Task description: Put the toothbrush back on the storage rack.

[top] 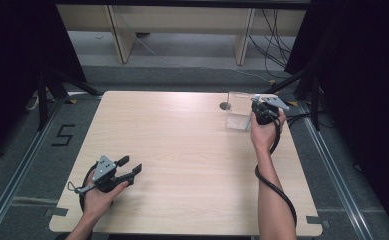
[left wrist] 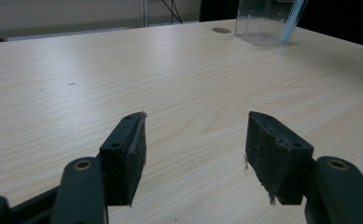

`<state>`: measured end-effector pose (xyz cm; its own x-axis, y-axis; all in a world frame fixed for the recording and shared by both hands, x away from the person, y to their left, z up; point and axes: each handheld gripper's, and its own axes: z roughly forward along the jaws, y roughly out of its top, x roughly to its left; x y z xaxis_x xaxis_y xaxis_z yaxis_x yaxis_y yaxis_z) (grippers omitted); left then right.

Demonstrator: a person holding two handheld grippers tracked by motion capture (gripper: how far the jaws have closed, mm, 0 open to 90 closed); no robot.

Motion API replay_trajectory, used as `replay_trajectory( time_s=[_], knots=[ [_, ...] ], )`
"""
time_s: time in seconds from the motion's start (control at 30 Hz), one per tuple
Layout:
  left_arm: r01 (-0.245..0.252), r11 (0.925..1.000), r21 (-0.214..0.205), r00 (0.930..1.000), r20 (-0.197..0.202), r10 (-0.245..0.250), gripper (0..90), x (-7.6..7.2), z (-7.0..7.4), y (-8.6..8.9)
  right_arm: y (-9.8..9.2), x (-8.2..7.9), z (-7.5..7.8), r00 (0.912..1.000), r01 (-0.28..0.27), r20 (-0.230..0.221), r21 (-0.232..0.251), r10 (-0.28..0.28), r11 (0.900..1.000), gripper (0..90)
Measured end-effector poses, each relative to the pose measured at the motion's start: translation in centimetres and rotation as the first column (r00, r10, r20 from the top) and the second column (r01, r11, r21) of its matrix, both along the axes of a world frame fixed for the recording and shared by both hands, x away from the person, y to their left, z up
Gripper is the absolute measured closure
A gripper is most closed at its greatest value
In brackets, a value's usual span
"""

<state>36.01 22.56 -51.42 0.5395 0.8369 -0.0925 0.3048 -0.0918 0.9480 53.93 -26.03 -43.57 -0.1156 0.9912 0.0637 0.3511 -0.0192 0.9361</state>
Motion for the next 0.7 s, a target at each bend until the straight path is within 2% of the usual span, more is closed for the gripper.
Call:
replay_trajectory(
  time_s=[0.27, 0.3, 0.33, 0.37, 0.43, 0.47, 0.57, 0.6, 0.67, 0.7],
  knots=[
    [0.004, 1.0000, 0.001, 1.0000, 0.001, -0.004, 37.6, 0.01, 0.03, -0.07, -0.23, -0.18, -0.02, 0.9999, 0.004, -0.016, 0.006, -0.004, 1.0000, 83.4],
    [0.004, 1.0000, 0.001, 1.0000, 0.001, -0.004, 37.6, 0.02, 0.02, -0.08, -0.35, -0.23, -0.02, 0.9997, 0.000, -0.023, -0.004, 0.000, 1.0000, 83.0],
    [0.003, 1.0000, 0.000, 1.0000, 0.001, -0.003, 37.6, 0.03, 0.02, -0.09, -0.63, -0.13, -0.05, 0.9999, -0.013, -0.010, -0.033, 0.013, 0.9994, 82.3],
    [0.003, 1.0000, 0.000, 1.0000, 0.001, -0.003, 37.6, 0.03, 0.02, -0.09, -0.47, -0.28, -0.06, 0.9997, 0.000, -0.024, 0.009, 0.000, 1.0000, 81.7],
    [0.004, 1.0000, -0.001, 1.0000, 0.001, -0.004, 37.6, 0.05, 0.01, -0.16, -0.49, -0.42, -0.03, 0.9995, 0.009, -0.030, 0.012, -0.009, 0.9999, 80.2],
    [0.004, 1.0000, -0.001, 1.0000, 0.001, -0.004, 37.6, 0.05, 0.01, -0.16, -0.71, -0.38, -0.06, 0.9998, 0.002, -0.020, -0.014, -0.002, 0.9999, 80.2],
    [0.006, 1.0000, -0.002, 1.0000, 0.000, -0.006, 37.6, 0.06, 0.01, -0.21, -0.79, -0.40, -0.01, 0.9999, -0.003, -0.013, -0.010, 0.003, 0.9999, 76.7],
    [0.006, 1.0000, -0.001, 1.0000, 0.000, -0.006, 37.6, 0.07, 0.01, -0.24, -0.59, -0.55, 0.11, 0.9998, 0.013, -0.013, 0.003, -0.013, 0.9999, 74.2],
    [0.007, 1.0000, -0.001, 1.0000, 0.000, -0.007, 37.6, 0.07, 0.01, -0.26, -0.69, -0.58, 0.30, 0.9997, 0.003, -0.022, -0.006, -0.003, 1.0000, 72.0],
    [0.007, 1.0000, 0.000, 1.0000, 0.000, -0.007, 37.6, 0.07, 0.02, -0.26, -0.75, -0.57, 0.32, 0.9999, 0.003, -0.012, -0.021, -0.003, 0.9998, 71.0]
  ],
)
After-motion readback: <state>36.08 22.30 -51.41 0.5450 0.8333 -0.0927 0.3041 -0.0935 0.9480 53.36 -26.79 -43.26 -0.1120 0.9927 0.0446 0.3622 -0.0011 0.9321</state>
